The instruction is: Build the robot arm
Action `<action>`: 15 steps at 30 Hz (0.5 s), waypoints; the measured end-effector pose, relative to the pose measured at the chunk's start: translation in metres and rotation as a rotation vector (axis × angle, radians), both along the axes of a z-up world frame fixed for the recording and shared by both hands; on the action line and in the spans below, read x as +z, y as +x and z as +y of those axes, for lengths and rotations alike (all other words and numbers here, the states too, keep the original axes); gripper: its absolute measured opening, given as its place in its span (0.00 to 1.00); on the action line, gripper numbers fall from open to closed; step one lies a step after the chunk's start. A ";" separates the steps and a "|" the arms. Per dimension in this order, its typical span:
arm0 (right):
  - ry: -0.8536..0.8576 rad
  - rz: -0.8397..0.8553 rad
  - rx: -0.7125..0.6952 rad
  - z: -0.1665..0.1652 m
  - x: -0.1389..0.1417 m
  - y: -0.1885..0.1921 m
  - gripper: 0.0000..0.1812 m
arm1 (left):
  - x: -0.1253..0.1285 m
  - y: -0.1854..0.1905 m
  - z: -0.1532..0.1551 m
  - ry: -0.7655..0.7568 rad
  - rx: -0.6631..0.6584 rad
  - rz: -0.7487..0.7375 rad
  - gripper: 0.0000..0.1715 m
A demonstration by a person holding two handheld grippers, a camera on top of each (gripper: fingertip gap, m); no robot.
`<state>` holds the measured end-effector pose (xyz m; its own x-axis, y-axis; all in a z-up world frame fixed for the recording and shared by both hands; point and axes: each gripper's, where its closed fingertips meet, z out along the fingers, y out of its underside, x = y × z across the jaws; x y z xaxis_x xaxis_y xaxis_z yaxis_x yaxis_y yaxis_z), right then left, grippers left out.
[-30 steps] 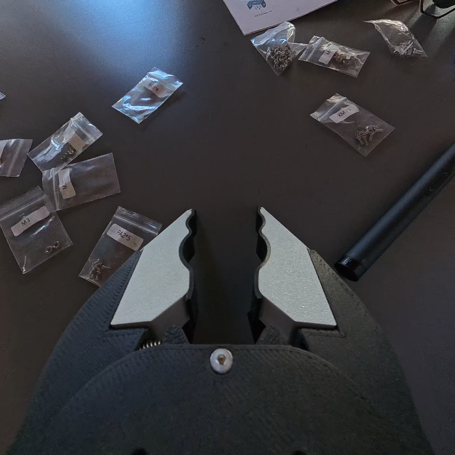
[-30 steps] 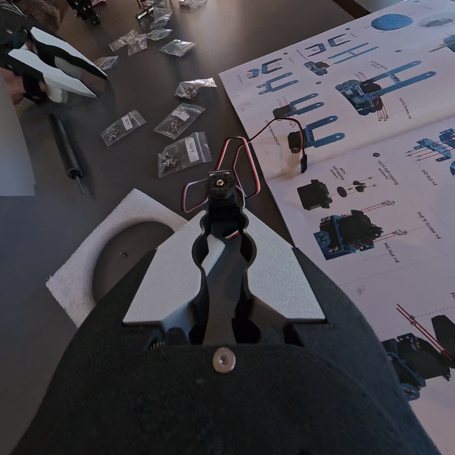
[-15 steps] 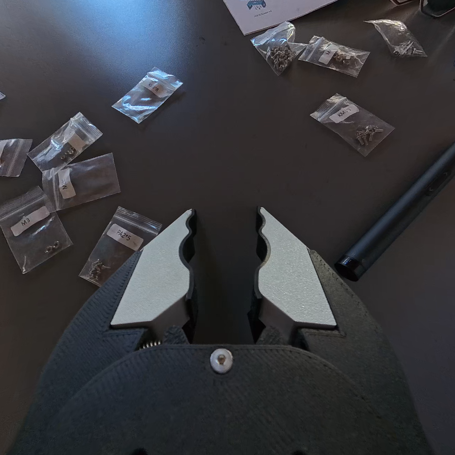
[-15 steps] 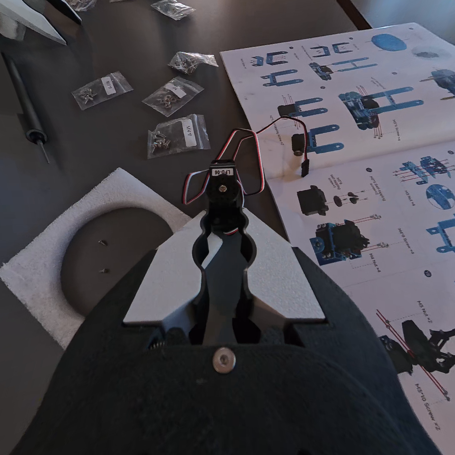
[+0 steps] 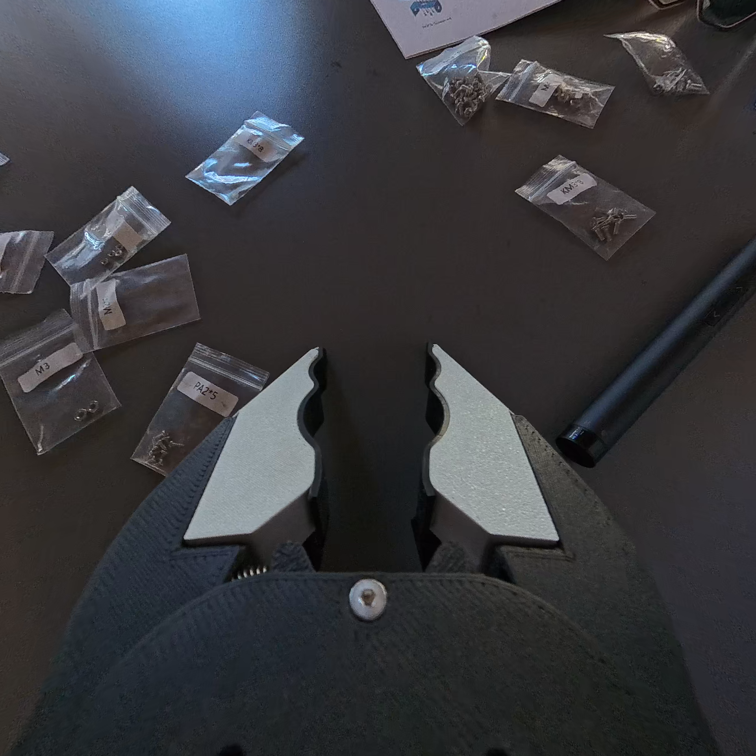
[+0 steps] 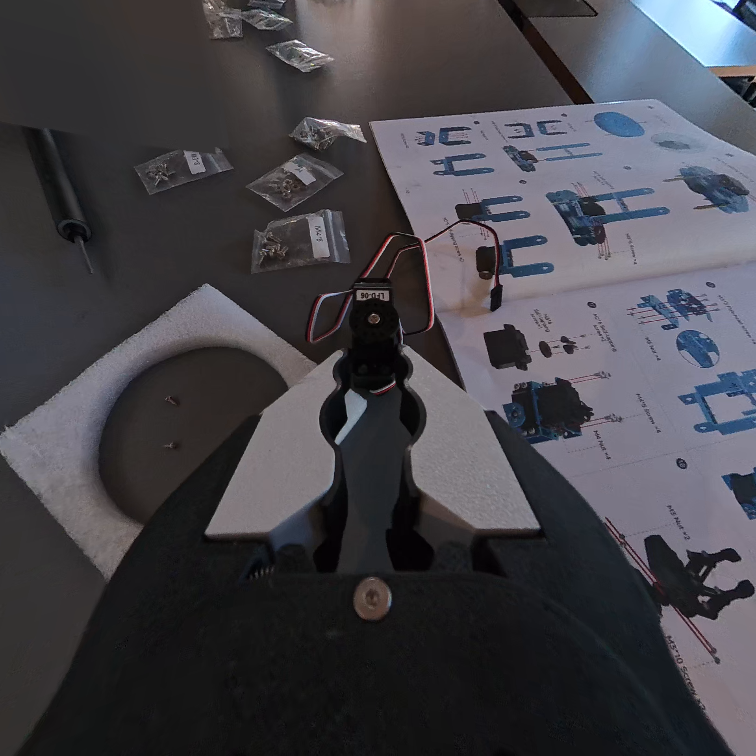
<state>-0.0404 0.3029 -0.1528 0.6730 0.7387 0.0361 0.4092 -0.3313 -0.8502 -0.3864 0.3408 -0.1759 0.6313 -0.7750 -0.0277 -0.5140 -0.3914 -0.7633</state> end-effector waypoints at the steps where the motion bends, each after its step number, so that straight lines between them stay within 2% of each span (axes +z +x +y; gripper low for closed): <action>1: 0.001 -0.001 0.002 0.000 0.000 0.000 0.12 | 0.000 0.000 0.000 0.000 0.000 0.000 0.28; 9: -0.008 0.013 0.022 -0.002 0.001 -0.001 0.12 | 0.000 0.000 0.000 -0.001 0.000 0.000 0.28; 15: 0.065 0.092 0.063 -0.010 0.017 0.000 0.24 | 0.000 0.000 0.000 -0.001 -0.001 -0.001 0.28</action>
